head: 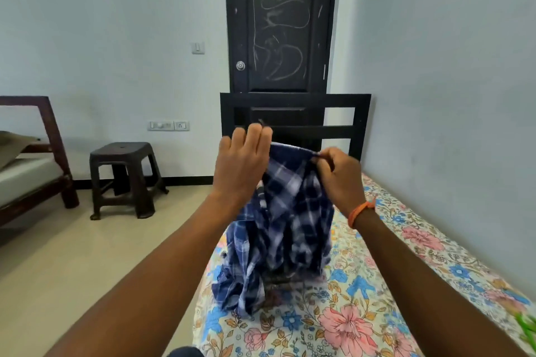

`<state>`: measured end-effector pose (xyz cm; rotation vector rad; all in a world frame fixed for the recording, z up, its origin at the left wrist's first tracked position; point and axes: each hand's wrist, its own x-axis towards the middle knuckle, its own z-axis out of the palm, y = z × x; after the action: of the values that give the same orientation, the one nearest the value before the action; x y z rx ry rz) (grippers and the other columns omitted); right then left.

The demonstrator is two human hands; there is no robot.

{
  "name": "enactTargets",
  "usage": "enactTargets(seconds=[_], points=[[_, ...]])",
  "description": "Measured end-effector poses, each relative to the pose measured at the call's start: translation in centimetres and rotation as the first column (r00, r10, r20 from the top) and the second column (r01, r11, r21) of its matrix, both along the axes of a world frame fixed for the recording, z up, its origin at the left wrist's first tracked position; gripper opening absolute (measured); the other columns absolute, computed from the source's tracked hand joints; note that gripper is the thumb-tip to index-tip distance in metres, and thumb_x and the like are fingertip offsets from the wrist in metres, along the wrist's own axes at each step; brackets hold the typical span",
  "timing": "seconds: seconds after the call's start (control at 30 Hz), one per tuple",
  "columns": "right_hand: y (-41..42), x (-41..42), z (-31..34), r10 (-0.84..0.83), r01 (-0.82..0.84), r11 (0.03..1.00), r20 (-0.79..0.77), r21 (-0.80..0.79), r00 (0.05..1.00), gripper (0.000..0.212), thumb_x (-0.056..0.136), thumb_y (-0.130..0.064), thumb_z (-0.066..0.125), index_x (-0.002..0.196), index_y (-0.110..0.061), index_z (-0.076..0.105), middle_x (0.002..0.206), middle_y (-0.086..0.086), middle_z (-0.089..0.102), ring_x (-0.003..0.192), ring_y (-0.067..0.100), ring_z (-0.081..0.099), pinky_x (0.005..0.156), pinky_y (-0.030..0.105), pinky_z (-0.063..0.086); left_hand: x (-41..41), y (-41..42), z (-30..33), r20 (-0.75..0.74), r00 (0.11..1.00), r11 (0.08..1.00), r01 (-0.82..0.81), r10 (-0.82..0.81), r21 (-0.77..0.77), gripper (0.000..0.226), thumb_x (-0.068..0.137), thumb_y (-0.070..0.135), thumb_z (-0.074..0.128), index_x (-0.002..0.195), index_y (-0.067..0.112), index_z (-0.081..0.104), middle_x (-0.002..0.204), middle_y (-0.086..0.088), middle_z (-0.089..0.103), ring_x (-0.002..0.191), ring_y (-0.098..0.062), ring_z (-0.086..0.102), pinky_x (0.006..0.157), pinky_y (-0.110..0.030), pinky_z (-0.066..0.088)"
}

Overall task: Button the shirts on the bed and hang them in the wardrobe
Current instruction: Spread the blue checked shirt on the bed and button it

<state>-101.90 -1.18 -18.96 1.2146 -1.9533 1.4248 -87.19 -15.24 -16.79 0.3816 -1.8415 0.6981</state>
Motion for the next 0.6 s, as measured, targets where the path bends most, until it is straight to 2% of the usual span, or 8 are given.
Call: enactTargets(seconds=[0.07, 0.1, 0.17, 0.27, 0.33, 0.4, 0.5, 0.6], points=[[0.4, 0.5, 2.4, -0.008, 0.012, 0.994, 0.036, -0.108, 0.999, 0.010, 0.097, -0.011, 0.057, 0.088, -0.011, 0.062, 0.074, -0.002, 0.060, 0.065, 0.010, 0.053, 0.060, 0.013, 0.037, 0.2, -1.4, -1.3, 0.026, 0.996, 0.995, -0.082, 0.084, -0.059, 0.022, 0.092, 0.008, 0.051, 0.113, 0.011, 0.055, 0.102, -0.009, 0.058, 0.073, -0.025, 0.051, 0.057, -0.035, 0.040], [0.5, 1.1, 3.6, 0.001, 0.006, 0.990, 0.046, -0.142, 0.999, 0.011, 0.098, -0.010, 0.054, 0.089, -0.013, 0.060, 0.072, -0.005, 0.058, 0.064, 0.005, 0.052, 0.058, 0.009, 0.035, 0.1, -1.6, -2.0, 0.019, 0.996, 0.996, -0.086, 0.086, -0.001, 0.026, 0.088, 0.009, 0.059, 0.114, 0.010, 0.054, 0.101, -0.009, 0.056, 0.073, -0.025, 0.051, 0.056, -0.035, 0.040], [0.4, 2.1, 5.7, 0.010, 0.001, 0.982, 0.059, -0.187, 0.998, 0.018, 0.100, -0.011, 0.050, 0.084, -0.015, 0.057, 0.070, -0.010, 0.055, 0.062, 0.000, 0.052, 0.055, 0.007, 0.034, -0.3, -0.3, -2.9, -0.036, 0.999, 0.967, 0.022, -0.013, 0.253, 0.041, 0.077, 0.004, 0.067, 0.114, 0.011, 0.050, 0.100, -0.010, 0.053, 0.077, -0.027, 0.053, 0.058, -0.038, 0.043], [0.1, 3.0, 8.5, -0.043, 0.051, 0.982, 0.049, -0.182, 0.998, 0.032, 0.104, -0.016, 0.043, 0.072, -0.017, 0.048, 0.065, -0.009, 0.050, 0.057, 0.001, 0.045, 0.049, 0.009, 0.032, -0.9, 2.5, -2.7, -0.210, 0.966, 0.738, 0.253, -0.152, 0.625, 0.044, 0.074, 0.009, 0.064, 0.114, 0.014, 0.046, 0.107, -0.008, 0.052, 0.092, -0.028, 0.053, 0.072, -0.043, 0.048], [0.1, 3.3, 10.3, -0.089, 0.097, 0.984, 0.063, -0.152, 0.994, 0.033, 0.105, -0.021, 0.041, 0.073, -0.015, 0.048, 0.065, -0.009, 0.049, 0.058, 0.000, 0.044, 0.047, 0.009, 0.031, -1.3, 3.6, -2.1, -0.253, 0.954, 0.612, 0.297, -0.160, 0.733, 0.025, 0.082, 0.018, 0.058, 0.105, 0.017, 0.050, 0.102, -0.004, 0.055, 0.092, -0.027, 0.055, 0.074, -0.042, 0.049], [0.4, 3.4, 11.7, -0.117, 0.122, 0.986, 0.055, -0.115, 0.992, 0.035, 0.106, -0.025, 0.037, 0.075, -0.015, 0.049, 0.067, -0.004, 0.052, 0.059, 0.002, 0.045, 0.046, 0.011, 0.029, -1.4, 4.3, -1.4, -0.247, 0.955, 0.558, 0.296, -0.164, 0.775, 0.007, 0.090, 0.020, 0.048, 0.091, 0.015, 0.052, 0.089, -0.004, 0.059, 0.083, -0.029, 0.060, 0.067, -0.038, 0.047], [1.9, 3.2, 14.2, -0.249, 0.251, 0.967, -0.046, 0.034, 0.967, 0.040, 0.106, -0.032, 0.035, 0.082, -0.012, 0.060, 0.082, 0.009, 0.062, 0.067, 0.024, 0.056, 0.059, 0.027, 0.036, -0.7, 4.4, 0.8, -0.325, 0.938, 0.519, 0.337, -0.116, 0.786, 0.015, 0.096, 0.017, 0.039, 0.096, 0.011, 0.053, 0.094, -0.009, 0.061, 0.084, -0.033, 0.060, 0.070, -0.041, 0.047], [4.2, 2.6, 17.9, -0.515, 0.588, 0.790, -0.332, 0.175, 0.790, 0.035, 0.103, -0.027, 0.038, 0.103, -0.007, 0.067, 0.101, 0.019, 0.068, 0.090, 0.040, 0.065, 0.073, 0.038, 0.048, 1.2, 3.0, 5.3, -0.332, 0.941, 0.624, 0.300, -0.068, 0.721, 0.016, 0.102, 0.020, 0.032, 0.103, 0.013, 0.046, 0.102, -0.012, 0.061, 0.087, -0.038, 0.060, 0.070, -0.042, 0.043]])
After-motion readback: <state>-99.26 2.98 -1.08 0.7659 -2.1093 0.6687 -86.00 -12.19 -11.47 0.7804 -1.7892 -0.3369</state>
